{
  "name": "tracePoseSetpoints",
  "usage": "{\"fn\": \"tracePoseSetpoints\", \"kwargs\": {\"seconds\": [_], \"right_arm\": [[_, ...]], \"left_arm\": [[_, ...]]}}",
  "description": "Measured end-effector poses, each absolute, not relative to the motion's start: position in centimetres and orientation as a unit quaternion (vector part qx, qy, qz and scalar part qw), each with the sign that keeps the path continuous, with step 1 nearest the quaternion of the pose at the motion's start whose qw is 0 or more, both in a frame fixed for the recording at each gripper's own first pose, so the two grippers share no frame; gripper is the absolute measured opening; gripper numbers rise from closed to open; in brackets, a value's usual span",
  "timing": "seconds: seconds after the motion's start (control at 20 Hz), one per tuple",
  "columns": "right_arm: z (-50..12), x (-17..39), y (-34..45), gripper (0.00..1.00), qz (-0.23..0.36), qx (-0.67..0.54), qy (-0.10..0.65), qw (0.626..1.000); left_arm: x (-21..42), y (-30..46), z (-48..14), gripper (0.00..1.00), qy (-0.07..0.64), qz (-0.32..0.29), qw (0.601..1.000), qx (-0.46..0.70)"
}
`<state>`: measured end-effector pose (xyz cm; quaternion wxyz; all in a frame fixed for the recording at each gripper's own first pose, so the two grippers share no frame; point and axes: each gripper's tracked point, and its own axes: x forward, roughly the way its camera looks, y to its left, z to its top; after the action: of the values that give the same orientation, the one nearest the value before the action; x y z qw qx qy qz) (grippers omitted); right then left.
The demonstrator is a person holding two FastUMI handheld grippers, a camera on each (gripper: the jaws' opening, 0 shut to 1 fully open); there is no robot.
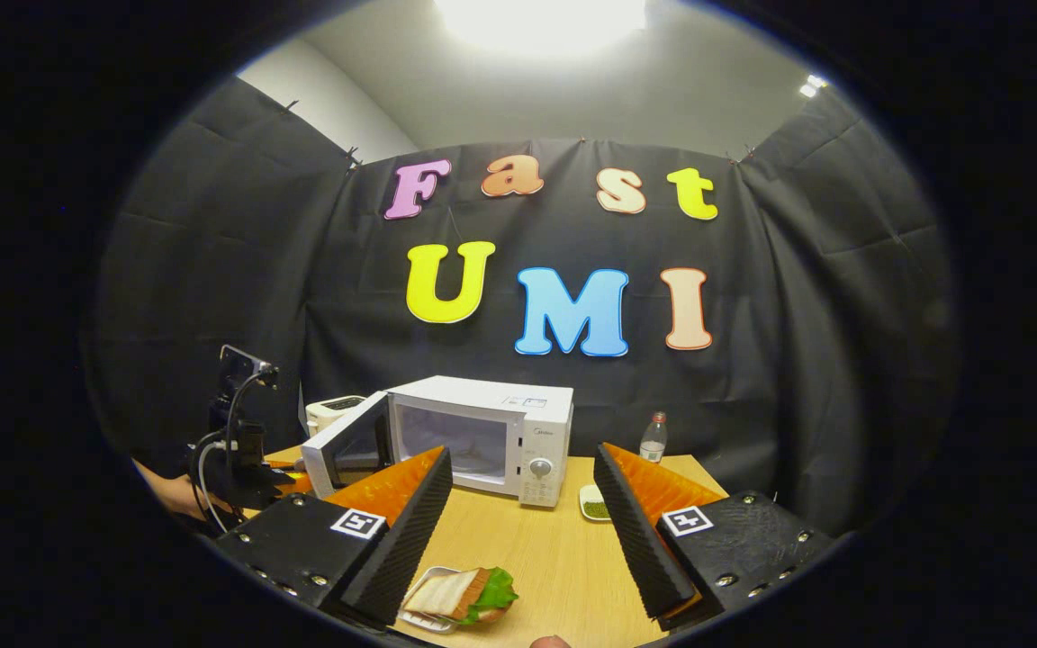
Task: Open the microwave oven with the left hand, put the food in, and close the microwave oven.
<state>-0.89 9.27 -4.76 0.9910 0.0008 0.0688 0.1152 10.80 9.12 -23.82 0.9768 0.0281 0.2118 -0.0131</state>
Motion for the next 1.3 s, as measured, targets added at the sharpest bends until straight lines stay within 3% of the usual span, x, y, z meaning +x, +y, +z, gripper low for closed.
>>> {"fn": "tracePoseSetpoints", "kwargs": {"seconds": [0.5, 0.85, 0.9, 0.95, 1.0, 1.1, 1.2, 1.3], "right_arm": [[-6.0, 0.6, 16.0, 0.95, 0.080, -0.001, 0.076, 0.994], [-6.3, 1.8, 16.0, 0.96, 0.081, 0.010, 0.086, 0.993], [-6.4, 1.9, 15.8, 0.96, 0.086, 0.011, 0.087, 0.992], [-6.5, 2.1, 15.5, 0.96, 0.091, 0.010, 0.091, 0.992], [-6.9, 2.3, 15.1, 0.96, 0.096, 0.009, 0.096, 0.991], [-8.2, 2.6, 14.3, 0.96, 0.107, 0.009, 0.118, 0.987], [-9.9, 2.8, 13.7, 0.96, 0.120, 0.018, 0.147, 0.982], [-11.7, 2.9, 13.1, 0.96, 0.131, 0.035, 0.180, 0.974]], "left_arm": [[10.6, 15.3, -24.0, 0.13, 0.201, -0.079, 0.976, 0.036], [8.9, 17.4, -23.1, 0.19, 0.204, -0.055, 0.977, 0.032], [8.4, 17.8, -22.3, 0.33, 0.197, -0.042, 0.979, 0.039], [7.6, 17.9, -21.3, 0.39, 0.188, -0.032, 0.981, 0.040], [7.0, 17.9, -19.8, 0.60, 0.176, -0.024, 0.984, 0.032], [5.9, 17.7, -16.4, 0.68, 0.147, -0.008, 0.989, 0.021], [5.2, 17.2, -12.6, 0.92, 0.112, 0.007, 0.994, 0.014], [4.6, 16.4, -8.7, 1.00, 0.075, 0.019, 0.997, 0.013]]}}
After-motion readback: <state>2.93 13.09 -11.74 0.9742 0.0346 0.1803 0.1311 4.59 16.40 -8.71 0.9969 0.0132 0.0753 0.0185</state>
